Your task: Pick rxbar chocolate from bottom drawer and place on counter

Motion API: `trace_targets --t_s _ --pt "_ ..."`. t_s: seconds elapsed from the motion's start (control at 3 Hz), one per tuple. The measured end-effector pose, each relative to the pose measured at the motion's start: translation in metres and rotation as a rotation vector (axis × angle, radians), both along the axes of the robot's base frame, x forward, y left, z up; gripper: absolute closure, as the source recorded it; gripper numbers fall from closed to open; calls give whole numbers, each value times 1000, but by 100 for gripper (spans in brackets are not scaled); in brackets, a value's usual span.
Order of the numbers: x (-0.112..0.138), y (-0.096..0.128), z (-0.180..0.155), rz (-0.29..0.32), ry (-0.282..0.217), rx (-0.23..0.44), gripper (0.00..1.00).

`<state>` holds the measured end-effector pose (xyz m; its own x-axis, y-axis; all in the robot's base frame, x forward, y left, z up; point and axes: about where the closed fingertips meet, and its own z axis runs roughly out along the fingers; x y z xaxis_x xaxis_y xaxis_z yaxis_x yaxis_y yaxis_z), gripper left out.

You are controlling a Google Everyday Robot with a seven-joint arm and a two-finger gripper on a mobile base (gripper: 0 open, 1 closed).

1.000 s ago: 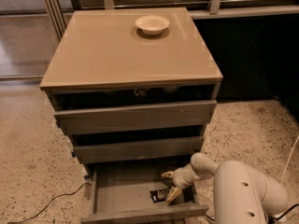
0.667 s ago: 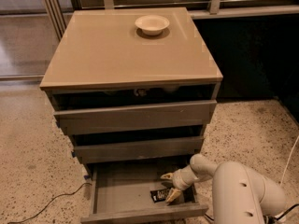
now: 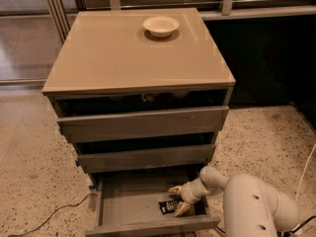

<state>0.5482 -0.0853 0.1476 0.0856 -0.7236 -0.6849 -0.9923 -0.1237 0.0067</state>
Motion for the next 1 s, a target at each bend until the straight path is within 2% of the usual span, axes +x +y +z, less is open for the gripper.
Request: trace_targets --t_s 1.0 --pt "-1 7 -13 29 -32 21 35"
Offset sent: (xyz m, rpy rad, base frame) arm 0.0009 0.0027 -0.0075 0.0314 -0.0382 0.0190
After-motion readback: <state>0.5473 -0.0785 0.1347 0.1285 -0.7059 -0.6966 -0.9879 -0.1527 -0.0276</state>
